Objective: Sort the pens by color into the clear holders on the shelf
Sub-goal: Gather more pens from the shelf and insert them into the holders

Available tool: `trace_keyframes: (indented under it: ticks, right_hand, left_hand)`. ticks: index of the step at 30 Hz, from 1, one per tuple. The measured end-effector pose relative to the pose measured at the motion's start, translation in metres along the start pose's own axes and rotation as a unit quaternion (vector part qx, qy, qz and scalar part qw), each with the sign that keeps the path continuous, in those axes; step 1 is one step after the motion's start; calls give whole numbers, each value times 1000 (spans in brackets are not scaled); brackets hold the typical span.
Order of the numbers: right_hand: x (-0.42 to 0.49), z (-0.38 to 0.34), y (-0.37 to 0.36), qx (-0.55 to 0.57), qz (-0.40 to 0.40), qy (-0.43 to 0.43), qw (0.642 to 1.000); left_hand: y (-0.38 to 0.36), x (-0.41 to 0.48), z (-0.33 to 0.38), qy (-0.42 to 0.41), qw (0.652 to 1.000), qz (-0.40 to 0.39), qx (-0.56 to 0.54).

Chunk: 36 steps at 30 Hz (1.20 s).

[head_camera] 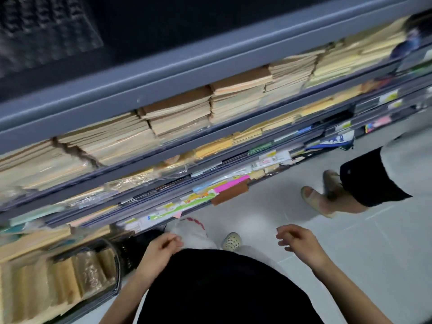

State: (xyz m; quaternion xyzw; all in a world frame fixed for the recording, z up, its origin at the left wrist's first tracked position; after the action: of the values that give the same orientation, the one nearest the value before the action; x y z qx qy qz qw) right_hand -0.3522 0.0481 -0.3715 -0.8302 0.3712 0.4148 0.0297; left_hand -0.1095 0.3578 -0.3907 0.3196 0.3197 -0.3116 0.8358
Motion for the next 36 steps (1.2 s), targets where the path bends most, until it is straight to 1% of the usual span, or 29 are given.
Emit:
trace_keyframes:
  ticks: [3, 5, 7, 10, 12, 13, 15, 17, 18, 19, 21, 22, 23, 25, 26, 27, 28, 29, 32, 33, 36]
  right_hand:
    - [11, -34, 20, 42, 12, 38, 998]
    - [17, -70, 32, 54, 22, 82, 995]
    - [19, -117, 46, 49, 45, 148, 987]
    - [9, -204, 71, 9, 93, 277, 956]
    - [-2, -259, 84, -11, 108, 356, 928]
    - [-8, -285, 87, -33, 109, 403, 908]
    - [-21, -331, 90, -92, 109, 508, 850]
    - [-27, -367, 95, -142, 129, 587, 786]
    - [-27, -382, 98, -164, 143, 609, 763]
    - [-24, -394, 102, -182, 155, 619, 748]
    - [-15, -410, 112, -207, 169, 628, 731]
    - [-10, -416, 117, -218, 171, 630, 725]
    - [-5, -421, 121, -231, 172, 632, 720]
    - [4, -425, 129, -254, 173, 634, 709]
    - [8, -426, 133, -259, 172, 635, 707]
    - [12, -427, 137, -260, 170, 637, 705]
    - [14, -429, 140, -257, 164, 641, 704]
    - [16, -430, 143, -253, 158, 647, 702]
    - [18, -432, 151, -240, 139, 665, 694]
    - [18, -433, 153, -232, 129, 668, 695]
    - [20, -433, 156, -213, 101, 666, 707]
  left_hand:
    - [-14, 7, 63, -29, 999, -25, 37]
    - [-18, 11, 115, -75, 996, -23, 53]
    - [-22, 10, 172, -130, 989, -23, 63]
    - [-30, -7, 260, -228, 969, -36, 85]
    - [-35, -23, 314, -287, 953, -46, 82]
    - [-36, -33, 340, -317, 944, -44, 82]
    - [-37, -57, 387, -383, 919, -22, 91]
    - [-35, -82, 430, -446, 890, -3, 98]
    - [-33, -94, 450, -476, 873, 10, 104]
    - [-32, -104, 469, -506, 856, 25, 108]
    - [-30, -118, 501, -549, 824, 74, 117]
    - [-29, -118, 515, -553, 815, 109, 136]
    - [-31, -112, 527, -537, 813, 146, 174]
    - [-43, -87, 545, -454, 815, 197, 303]
    - [-52, -73, 550, -410, 808, 211, 368]
    - [-60, -62, 558, -385, 799, 219, 406]
    - [-68, -54, 567, -374, 796, 227, 419]
    - [-73, -47, 577, -363, 801, 238, 411]
    - [-74, -24, 602, -295, 854, 254, 345]
    - [-72, -15, 610, -280, 863, 259, 332]
    - [-67, 7, 632, -244, 871, 272, 327]
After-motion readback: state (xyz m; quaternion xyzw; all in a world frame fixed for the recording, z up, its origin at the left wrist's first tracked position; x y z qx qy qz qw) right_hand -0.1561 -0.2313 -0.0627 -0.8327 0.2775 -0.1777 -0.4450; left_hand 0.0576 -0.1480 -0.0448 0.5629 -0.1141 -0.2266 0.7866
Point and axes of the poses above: each hand's wrist, its own x-axis towards the middle knuckle, its own y-axis out of the back of the hand, z = x × y, the point moved 8 cm from there along x, towards the middle knuckle, and after that the axes turned 10 degrees about x, right-handed, at the moved point
